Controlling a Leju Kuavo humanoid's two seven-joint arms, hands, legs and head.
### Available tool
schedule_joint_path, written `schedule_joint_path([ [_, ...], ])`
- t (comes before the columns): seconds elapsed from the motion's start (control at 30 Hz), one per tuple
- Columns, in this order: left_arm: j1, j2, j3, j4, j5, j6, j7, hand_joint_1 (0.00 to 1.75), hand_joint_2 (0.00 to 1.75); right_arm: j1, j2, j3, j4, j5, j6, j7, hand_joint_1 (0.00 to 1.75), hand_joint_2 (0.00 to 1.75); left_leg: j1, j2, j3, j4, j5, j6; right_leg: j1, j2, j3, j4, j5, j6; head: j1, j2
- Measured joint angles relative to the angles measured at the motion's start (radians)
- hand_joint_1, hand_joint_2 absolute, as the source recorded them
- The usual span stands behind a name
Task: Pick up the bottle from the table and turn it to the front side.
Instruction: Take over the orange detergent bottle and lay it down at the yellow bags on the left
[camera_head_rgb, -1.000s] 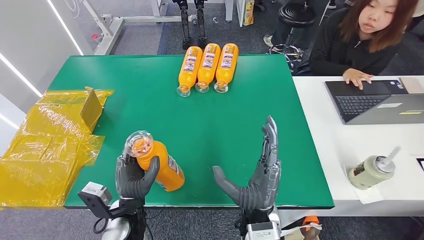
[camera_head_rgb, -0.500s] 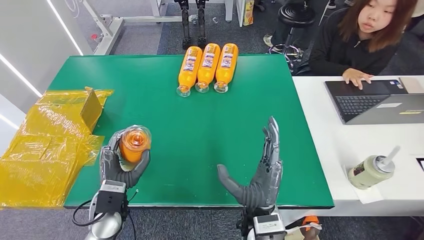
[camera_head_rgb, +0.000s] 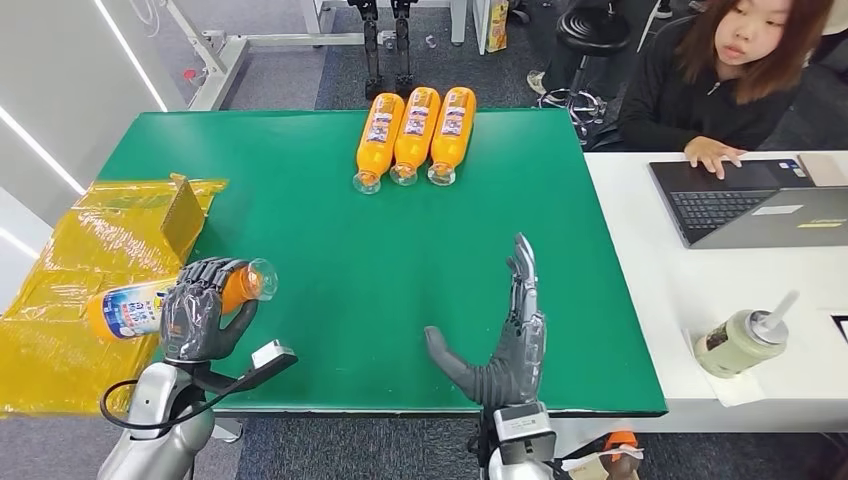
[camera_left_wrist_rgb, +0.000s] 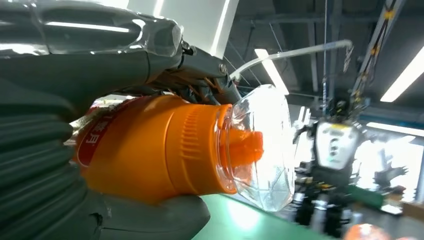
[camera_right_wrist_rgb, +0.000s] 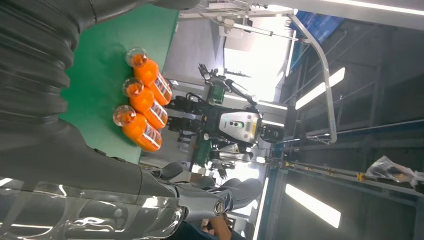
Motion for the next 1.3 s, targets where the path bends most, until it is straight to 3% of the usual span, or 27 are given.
schedule_joint_path([
  [0.17, -0.084, 0.004, 0.041, 0.188, -0.216, 0.001, 0.130, 1.75, 1.75, -0.021, 0.000, 0.015, 0.034, -0.010, 0.000, 0.000, 0.00, 1.75, 0.000, 0.000, 0.000, 0.000, 0.000, 0.000, 0.000, 0.000, 0.000, 0.000, 0.000, 0.000, 0.000, 0.000],
  [0.3, -0.123, 0.007, 0.041, 0.277, -0.274, 0.002, 0.167, 1.75, 1.75, -0.027, 0.000, 0.020, 0.049, -0.018, 0.000, 0.000, 0.00, 1.75, 0.000, 0.000, 0.000, 0.000, 0.000, 0.000, 0.000, 0.000, 0.000, 0.001, 0.000, 0.000, 0.000, 0.000],
  [0.33, -0.128, 0.007, 0.041, 0.291, -0.276, 0.002, 0.168, 1.43, 1.75, -0.028, 0.000, 0.020, 0.051, -0.018, 0.000, 0.000, 0.00, 1.75, 0.000, 0.000, 0.000, 0.000, 0.000, 0.000, 0.000, 0.000, 0.000, 0.001, 0.000, 0.000, 0.000, 0.000],
  [0.43, -0.140, 0.008, 0.041, 0.322, -0.283, 0.003, 0.174, 0.12, 1.75, -0.030, 0.000, 0.021, 0.056, -0.018, 0.000, 0.000, 0.00, 1.75, 0.000, 0.000, 0.000, 0.000, 0.000, 0.000, 0.000, 0.000, -0.001, 0.001, 0.000, 0.000, 0.000, 0.000],
  [0.47, -0.147, 0.008, 0.041, 0.337, -0.291, 0.002, 0.184, 0.00, 1.75, -0.030, 0.000, 0.021, 0.058, -0.017, 0.000, 0.000, 0.00, 1.75, 0.000, 0.000, 0.000, 0.000, 0.000, 0.000, 0.000, 0.000, -0.001, 0.001, 0.000, 0.000, 0.000, 0.000],
  [0.6, -0.179, 0.007, 0.038, 0.413, -0.308, 0.002, 0.229, 0.00, 1.75, -0.028, 0.000, 0.021, 0.061, -0.008, 0.000, 0.000, 0.00, 1.75, 0.000, 0.001, 0.000, 0.000, 0.000, 0.000, 0.000, 0.001, -0.001, 0.001, 0.000, 0.000, 0.000, 0.000],
  [0.77, -0.197, 0.005, 0.038, 0.458, -0.295, 0.003, 0.221, 0.00, 1.75, -0.021, 0.000, 0.021, 0.061, 0.005, 0.000, 0.000, 0.00, 1.75, 0.000, 0.001, 0.000, 0.000, 0.000, -0.001, 0.000, 0.001, -0.001, 0.001, 0.000, -0.001, 0.000, 0.000],
  [1.03, -0.204, -0.004, 0.072, 0.445, -0.093, -0.050, -0.012, 0.00, 1.75, -0.004, 0.000, 0.007, 0.060, 0.020, 0.000, 0.000, 0.00, 1.75, 0.000, 0.001, 0.000, 0.000, 0.000, -0.001, 0.000, 0.001, -0.001, 0.001, 0.000, -0.001, 0.000, 0.000],
  [1.13, -0.167, -0.005, 0.084, 0.361, 0.024, -0.113, -0.093, 0.00, 1.75, 0.002, 0.000, -0.006, 0.059, 0.021, 0.000, 0.000, 0.00, 1.75, 0.000, 0.001, 0.000, 0.000, 0.000, -0.001, 0.000, 0.002, -0.001, 0.001, 0.000, -0.001, 0.000, 0.000],
  [1.3, -0.011, -0.010, 0.083, 0.056, 0.288, -0.219, -0.181, 0.00, 1.75, 0.013, 0.000, -0.020, 0.057, 0.018, 0.000, 0.000, 0.00, 1.75, 0.000, 0.004, 0.000, 0.000, 0.000, -0.001, 0.000, 0.004, -0.003, 0.000, 0.000, -0.001, 0.000, 0.000],
])
